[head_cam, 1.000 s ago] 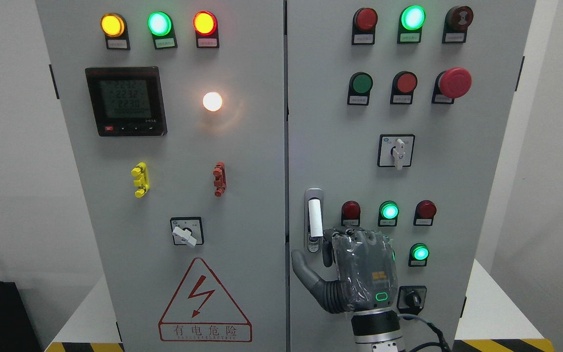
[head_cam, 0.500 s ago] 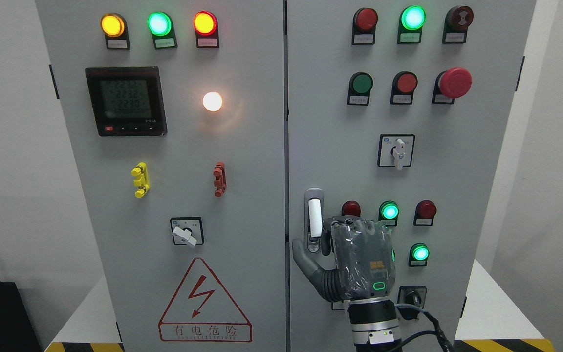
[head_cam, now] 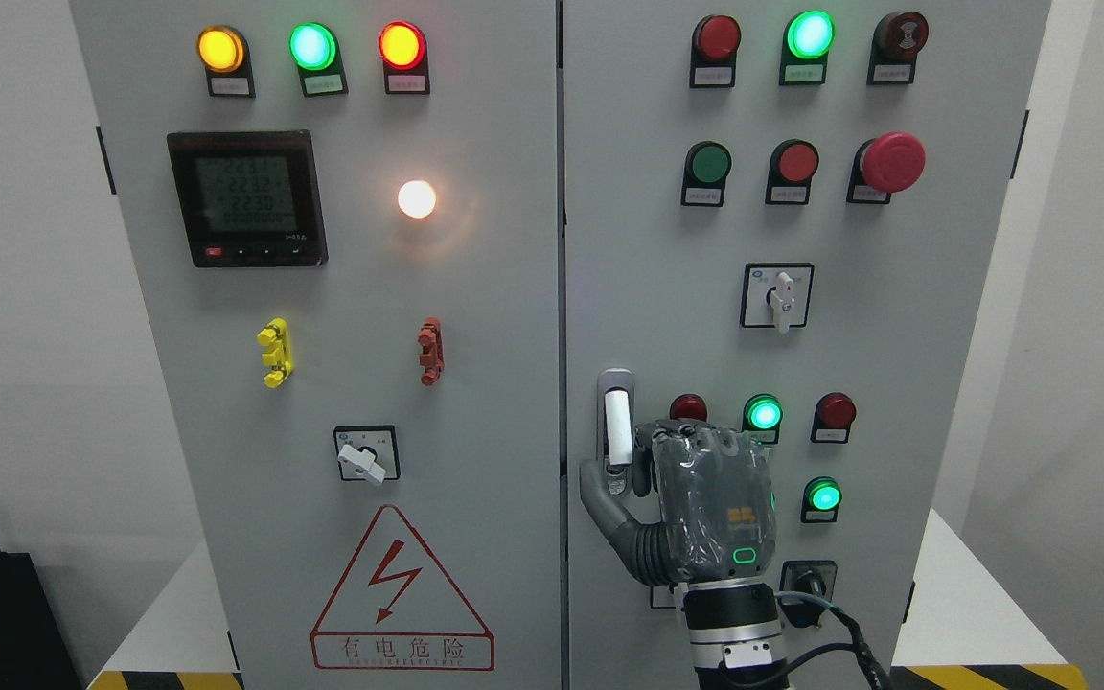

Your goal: Release door handle

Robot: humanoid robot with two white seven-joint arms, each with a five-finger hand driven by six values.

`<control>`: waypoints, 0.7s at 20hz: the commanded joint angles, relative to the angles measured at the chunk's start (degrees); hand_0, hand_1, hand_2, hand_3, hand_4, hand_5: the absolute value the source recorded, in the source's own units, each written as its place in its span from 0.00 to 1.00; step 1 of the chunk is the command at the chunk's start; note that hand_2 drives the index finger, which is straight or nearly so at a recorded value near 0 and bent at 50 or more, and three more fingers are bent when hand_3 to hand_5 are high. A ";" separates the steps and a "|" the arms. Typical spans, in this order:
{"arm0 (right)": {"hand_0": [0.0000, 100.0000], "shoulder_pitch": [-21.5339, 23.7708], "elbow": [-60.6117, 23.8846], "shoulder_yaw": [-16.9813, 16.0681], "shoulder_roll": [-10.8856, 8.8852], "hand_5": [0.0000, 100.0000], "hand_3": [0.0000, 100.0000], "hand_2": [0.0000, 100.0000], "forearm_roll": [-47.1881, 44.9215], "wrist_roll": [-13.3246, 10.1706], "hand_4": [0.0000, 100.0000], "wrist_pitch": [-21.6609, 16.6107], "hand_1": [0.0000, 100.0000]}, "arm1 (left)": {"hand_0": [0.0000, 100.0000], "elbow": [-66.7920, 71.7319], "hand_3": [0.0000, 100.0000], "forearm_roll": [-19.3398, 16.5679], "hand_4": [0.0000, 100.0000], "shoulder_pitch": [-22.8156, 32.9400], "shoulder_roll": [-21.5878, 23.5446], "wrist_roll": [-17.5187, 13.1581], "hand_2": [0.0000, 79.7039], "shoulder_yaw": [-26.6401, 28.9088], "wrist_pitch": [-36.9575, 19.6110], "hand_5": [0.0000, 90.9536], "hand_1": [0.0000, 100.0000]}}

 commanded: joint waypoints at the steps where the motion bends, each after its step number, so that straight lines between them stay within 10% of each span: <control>1: 0.33 0.03 0.54 -0.72 0.27 1.00 1.00 0.90 -0.02 0.05 0.96 0.01 0.60 | 0.12 1.14 0.00 0.00 0.00 -0.08 0.07 -0.04 0.00 -0.79 -0.05 0.00 0.39; 14: 0.38 -0.05 1.24 -1.07 0.27 1.00 1.00 0.90 -1.34 -0.04 0.97 0.62 0.60 | 0.12 1.14 0.00 0.00 0.00 0.00 0.07 -0.04 0.00 -0.79 -0.05 0.00 0.39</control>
